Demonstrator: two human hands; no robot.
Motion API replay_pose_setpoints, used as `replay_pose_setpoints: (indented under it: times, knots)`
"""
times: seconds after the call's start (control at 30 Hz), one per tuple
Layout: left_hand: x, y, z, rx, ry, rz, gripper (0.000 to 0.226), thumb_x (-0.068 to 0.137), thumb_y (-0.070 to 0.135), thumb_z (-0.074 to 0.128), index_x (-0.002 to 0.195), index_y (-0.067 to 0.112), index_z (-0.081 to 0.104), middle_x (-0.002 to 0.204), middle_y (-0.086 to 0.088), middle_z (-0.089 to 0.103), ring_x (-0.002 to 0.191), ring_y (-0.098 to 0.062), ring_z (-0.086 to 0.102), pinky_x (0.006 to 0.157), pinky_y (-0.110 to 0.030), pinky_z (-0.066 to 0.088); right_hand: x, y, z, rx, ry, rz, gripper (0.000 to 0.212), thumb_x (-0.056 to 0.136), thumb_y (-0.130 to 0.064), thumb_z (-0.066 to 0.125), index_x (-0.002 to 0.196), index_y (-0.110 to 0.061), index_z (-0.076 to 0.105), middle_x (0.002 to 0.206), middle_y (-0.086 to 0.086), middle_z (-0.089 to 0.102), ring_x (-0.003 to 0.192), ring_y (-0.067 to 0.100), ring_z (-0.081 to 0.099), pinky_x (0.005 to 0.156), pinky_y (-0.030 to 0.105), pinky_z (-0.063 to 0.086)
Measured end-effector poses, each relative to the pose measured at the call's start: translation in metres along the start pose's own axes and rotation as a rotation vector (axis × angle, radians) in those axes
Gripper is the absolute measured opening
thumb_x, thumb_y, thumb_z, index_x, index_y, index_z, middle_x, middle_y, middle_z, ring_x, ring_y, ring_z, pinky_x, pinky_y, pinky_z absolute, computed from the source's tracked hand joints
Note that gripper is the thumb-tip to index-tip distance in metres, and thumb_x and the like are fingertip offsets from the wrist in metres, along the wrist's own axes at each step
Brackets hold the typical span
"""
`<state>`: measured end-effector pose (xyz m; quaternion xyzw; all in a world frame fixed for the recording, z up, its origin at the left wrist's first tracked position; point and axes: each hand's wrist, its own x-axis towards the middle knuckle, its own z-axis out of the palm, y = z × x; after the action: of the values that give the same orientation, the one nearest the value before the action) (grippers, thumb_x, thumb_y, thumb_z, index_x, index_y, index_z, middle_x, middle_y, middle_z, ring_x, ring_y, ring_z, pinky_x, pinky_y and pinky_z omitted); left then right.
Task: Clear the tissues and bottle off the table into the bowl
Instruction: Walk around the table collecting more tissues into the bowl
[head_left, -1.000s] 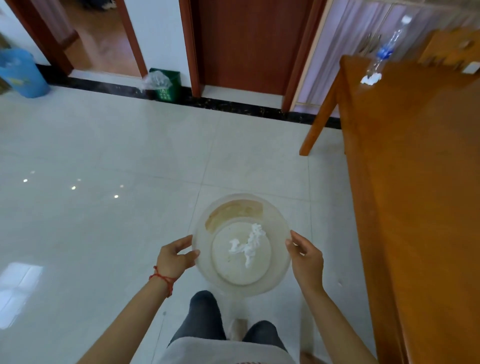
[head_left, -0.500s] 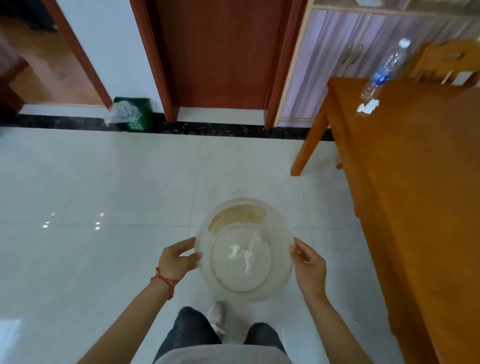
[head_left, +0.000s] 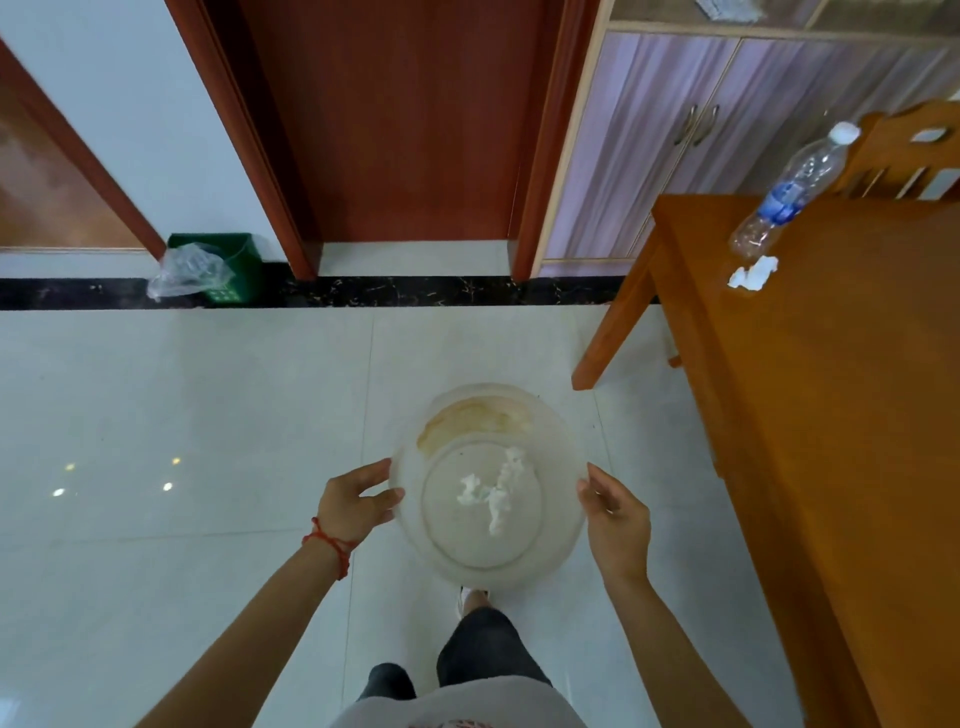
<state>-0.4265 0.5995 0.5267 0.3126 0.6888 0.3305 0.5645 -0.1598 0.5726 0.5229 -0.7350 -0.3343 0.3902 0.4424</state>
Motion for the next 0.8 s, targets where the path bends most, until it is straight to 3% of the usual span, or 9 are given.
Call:
replay_pose_setpoints:
  times: [0.07, 0.27, 0.4, 0.47, 0.57, 0.7, 0.8]
  knots:
    - [0.027, 0.02, 0.01, -0.002, 0.003, -0.001, 0.042, 0.077, -0.007, 0.063, 0.118, 0.001, 0.059, 0.127, -0.017, 0.059, 0.113, -0.039, 0.057, 0.085, -0.044, 0.052, 0.032, -0.011, 0.008, 0.001, -0.005, -0.005, 0.03, 0.084, -0.011, 0.062, 0.114, -0.007, 0.063, 0.115, 0.009, 0.067, 0.099, 0.018, 0.062, 0.091, 0.033, 0.05]
    - [0.103, 0.091, 0.046, -0.01, -0.03, 0.013, 0.042, 0.077, -0.007, 0.063, 0.118, 0.0, 0.059, 0.126, -0.018, 0.059, 0.109, -0.038, 0.058, 0.079, -0.042, 0.055, 0.124, -0.053, 0.02, -0.004, 0.008, -0.016, 0.031, 0.084, -0.012, 0.062, 0.115, -0.007, 0.063, 0.115, 0.009, 0.067, 0.1, 0.016, 0.062, 0.09, 0.029, 0.048]
    - [0.15, 0.126, 0.065, 0.017, -0.057, 0.036, 0.043, 0.077, -0.006, 0.064, 0.119, 0.001, 0.058, 0.126, -0.017, 0.059, 0.102, -0.032, 0.059, 0.061, -0.021, 0.058, 0.173, -0.071, 0.028, -0.049, 0.03, -0.035, 0.029, 0.084, -0.015, 0.062, 0.113, -0.01, 0.065, 0.112, 0.007, 0.069, 0.1, 0.018, 0.064, 0.091, 0.036, 0.052]
    - [0.171, 0.142, 0.072, 0.025, -0.062, 0.041, 0.043, 0.077, -0.006, 0.064, 0.119, 0.0, 0.058, 0.127, -0.018, 0.059, 0.106, -0.035, 0.059, 0.066, -0.027, 0.059, 0.194, -0.077, 0.033, -0.057, 0.049, -0.032, 0.029, 0.084, -0.016, 0.062, 0.112, -0.011, 0.065, 0.11, 0.007, 0.07, 0.101, 0.019, 0.065, 0.092, 0.039, 0.052]
    - [0.203, 0.166, 0.084, 0.046, -0.103, 0.036, 0.045, 0.076, -0.007, 0.064, 0.12, -0.002, 0.056, 0.13, -0.02, 0.056, 0.113, -0.042, 0.056, 0.087, -0.05, 0.053, 0.223, -0.086, 0.041, -0.046, 0.082, -0.005, 0.028, 0.084, -0.017, 0.063, 0.112, -0.012, 0.066, 0.11, 0.007, 0.07, 0.101, 0.02, 0.065, 0.093, 0.043, 0.052]
    - [0.252, 0.198, 0.102, 0.063, -0.2, 0.005, 0.046, 0.077, -0.01, 0.062, 0.122, -0.003, 0.054, 0.13, -0.022, 0.055, 0.105, -0.035, 0.057, 0.09, -0.048, 0.048, 0.257, -0.095, 0.052, -0.053, 0.17, 0.009, 0.024, 0.085, -0.02, 0.062, 0.107, -0.014, 0.068, 0.104, 0.006, 0.072, 0.096, 0.021, 0.066, 0.09, 0.047, 0.054]
    - [0.29, 0.227, 0.118, 0.118, -0.28, 0.001, 0.048, 0.077, -0.01, 0.062, 0.124, -0.004, 0.052, 0.133, -0.023, 0.053, 0.112, -0.039, 0.055, 0.092, -0.05, 0.047, 0.276, -0.103, 0.06, -0.034, 0.243, 0.05, 0.022, 0.086, -0.021, 0.061, 0.106, -0.016, 0.069, 0.104, 0.005, 0.072, 0.095, 0.02, 0.066, 0.09, 0.047, 0.053]
